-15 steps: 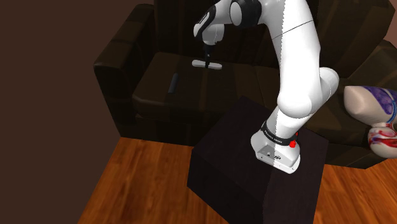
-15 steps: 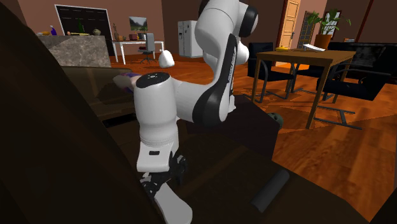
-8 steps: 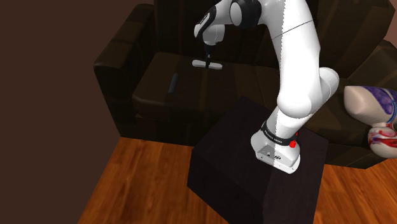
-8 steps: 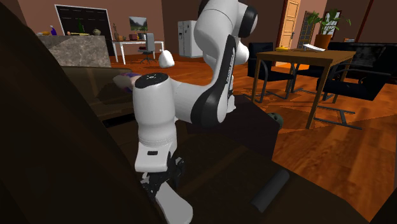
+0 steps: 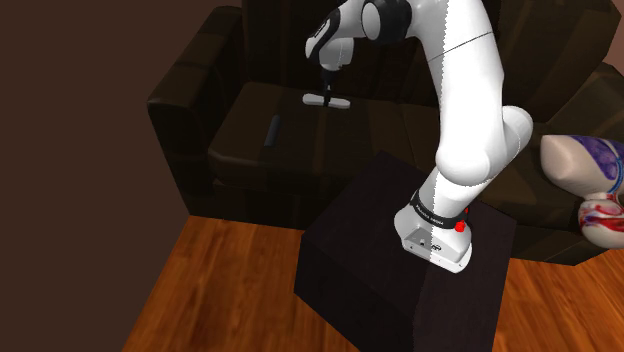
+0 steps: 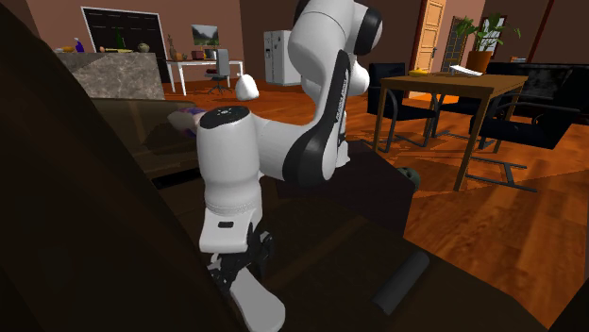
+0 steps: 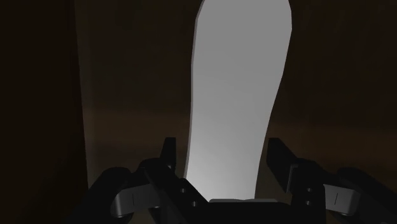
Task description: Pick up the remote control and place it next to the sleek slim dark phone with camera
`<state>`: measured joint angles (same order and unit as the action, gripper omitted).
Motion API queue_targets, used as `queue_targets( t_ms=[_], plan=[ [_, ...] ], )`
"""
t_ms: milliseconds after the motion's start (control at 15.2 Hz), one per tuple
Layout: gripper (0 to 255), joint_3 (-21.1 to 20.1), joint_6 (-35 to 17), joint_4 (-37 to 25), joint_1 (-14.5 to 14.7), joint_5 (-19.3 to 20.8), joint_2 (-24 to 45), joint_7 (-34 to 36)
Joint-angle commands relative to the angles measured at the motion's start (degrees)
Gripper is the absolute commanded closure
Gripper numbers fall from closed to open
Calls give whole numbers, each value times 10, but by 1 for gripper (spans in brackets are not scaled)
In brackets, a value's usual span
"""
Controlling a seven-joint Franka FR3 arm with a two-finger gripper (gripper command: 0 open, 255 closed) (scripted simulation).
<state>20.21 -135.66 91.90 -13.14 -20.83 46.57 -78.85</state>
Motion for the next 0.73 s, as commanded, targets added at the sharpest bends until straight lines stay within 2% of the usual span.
queue_targets(
  t_ms=[0,660],
  plan=[
    [255,4,5,2,2,3,-9,3],
    [255,22,51,8,14,22,-61,13]
  ],
)
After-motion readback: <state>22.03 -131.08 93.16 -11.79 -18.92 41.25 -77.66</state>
